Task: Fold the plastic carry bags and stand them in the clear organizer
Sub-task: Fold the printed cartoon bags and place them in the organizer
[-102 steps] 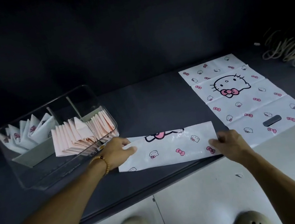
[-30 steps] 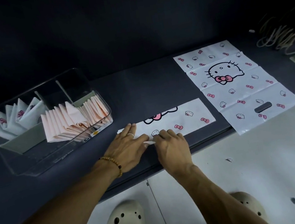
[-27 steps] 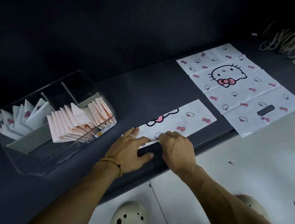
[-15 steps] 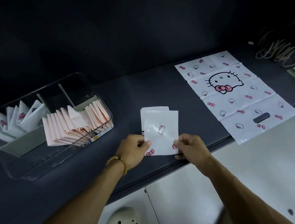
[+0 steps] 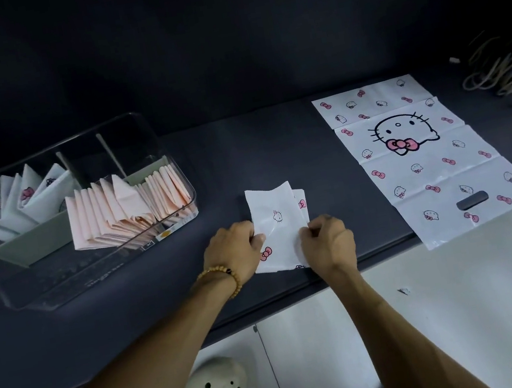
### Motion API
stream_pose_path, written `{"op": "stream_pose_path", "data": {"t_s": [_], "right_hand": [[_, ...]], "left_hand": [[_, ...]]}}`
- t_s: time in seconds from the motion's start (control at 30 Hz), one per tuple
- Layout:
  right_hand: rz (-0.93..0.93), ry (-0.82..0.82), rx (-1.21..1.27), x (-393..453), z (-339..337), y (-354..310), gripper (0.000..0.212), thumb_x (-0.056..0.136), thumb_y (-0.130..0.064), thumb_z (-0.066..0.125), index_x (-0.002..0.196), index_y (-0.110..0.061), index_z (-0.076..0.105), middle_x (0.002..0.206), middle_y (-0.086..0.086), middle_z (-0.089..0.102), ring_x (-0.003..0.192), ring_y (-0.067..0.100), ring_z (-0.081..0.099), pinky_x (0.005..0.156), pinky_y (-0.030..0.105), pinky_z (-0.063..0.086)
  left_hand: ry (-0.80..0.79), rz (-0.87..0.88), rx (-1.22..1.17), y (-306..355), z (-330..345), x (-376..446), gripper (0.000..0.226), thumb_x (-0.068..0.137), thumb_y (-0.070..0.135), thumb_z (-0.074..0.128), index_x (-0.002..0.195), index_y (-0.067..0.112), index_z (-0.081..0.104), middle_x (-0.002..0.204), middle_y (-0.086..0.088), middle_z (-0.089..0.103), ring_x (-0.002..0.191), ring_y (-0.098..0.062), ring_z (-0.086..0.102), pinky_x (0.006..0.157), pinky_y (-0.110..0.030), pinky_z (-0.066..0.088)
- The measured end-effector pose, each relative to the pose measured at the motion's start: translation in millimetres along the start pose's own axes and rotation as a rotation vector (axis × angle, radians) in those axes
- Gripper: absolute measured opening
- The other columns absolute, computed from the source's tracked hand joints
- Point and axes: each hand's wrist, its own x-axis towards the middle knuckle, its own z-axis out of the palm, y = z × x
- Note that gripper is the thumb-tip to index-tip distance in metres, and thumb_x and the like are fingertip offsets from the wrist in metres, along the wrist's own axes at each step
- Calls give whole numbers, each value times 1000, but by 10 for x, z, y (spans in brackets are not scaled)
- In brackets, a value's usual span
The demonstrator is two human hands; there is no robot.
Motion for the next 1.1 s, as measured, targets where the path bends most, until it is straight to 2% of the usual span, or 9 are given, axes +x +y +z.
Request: {"op": "stream_pose_path", "data": {"t_s": [0.17,0.3,0.4,0.5,0.63,0.73,0.87,1.0,1.1], "right_hand": [[66,34,174,-29,-60,54,6,80,-10,59,85,-14,61,71,-6,62,61,7,55,43,6,34],[61,23,214,15,-75,68,14,81,-6,60,93,-13,60,77,-6,60,64,-2,50,44,1,36],[9,-28,211,56,-89,93,22,81,-2,55,100,-12,59,78,-6,59,67,-1,52,46,-1,35],[-36,-61,211,98,-143,136,31,79,-3,58,107,-16,56,79,-7,60,70,2,56,51,2,39],[-292,196,24,29,-221,226,26,82,-14,67,108,-13,60,100,1,54,89,22,56,79,31,47],[-537,349,-255,-187,-148,335,37,91,-35,51,114,-8,61,113,10,59,102,31,55,83,40,44],[-417,88,-463,-431,90,489,67,99,-49,27,148,-3,28,157,16,22,145,31,19,116,46,17],[-453,0,-528,-400,92,547,71,99,-51,15,152,-4,5,160,13,-3,148,25,-10,117,43,-8],[-495,-64,-550,-346,26,590,76,95,-57,3,152,-8,-3,161,10,-7,147,22,-14,118,42,-9]], "left_hand": [[-19,-1,28,34,31,5,27,84,38,60,68,19,49,76,0,63,75,-23,60,61,-31,48],[164,57,219,110,50,43,38,71,50,68,88,24,47,91,1,60,87,-24,59,67,-33,46],[199,322,327,92,58,193,59,69,43,71,119,24,46,129,-3,43,122,-30,40,95,-41,37],[-32,540,446,70,83,387,51,89,38,50,138,41,36,155,3,20,144,-28,4,115,-50,4],[-22,541,517,70,78,451,42,93,47,40,134,41,43,144,1,38,130,-25,27,98,-40,21],[109,466,537,55,118,297,43,89,53,40,122,29,55,122,-4,51,109,-27,41,86,-40,37],[254,359,586,5,210,-27,45,86,55,38,110,24,60,103,-6,56,93,-29,46,76,-41,37],[278,287,592,-31,192,-210,40,84,51,48,101,19,66,104,-8,59,99,-31,48,85,-46,34],[267,497,520,12,148,-150,32,83,38,59,100,12,67,123,-7,60,125,-30,45,103,-48,31]]}}
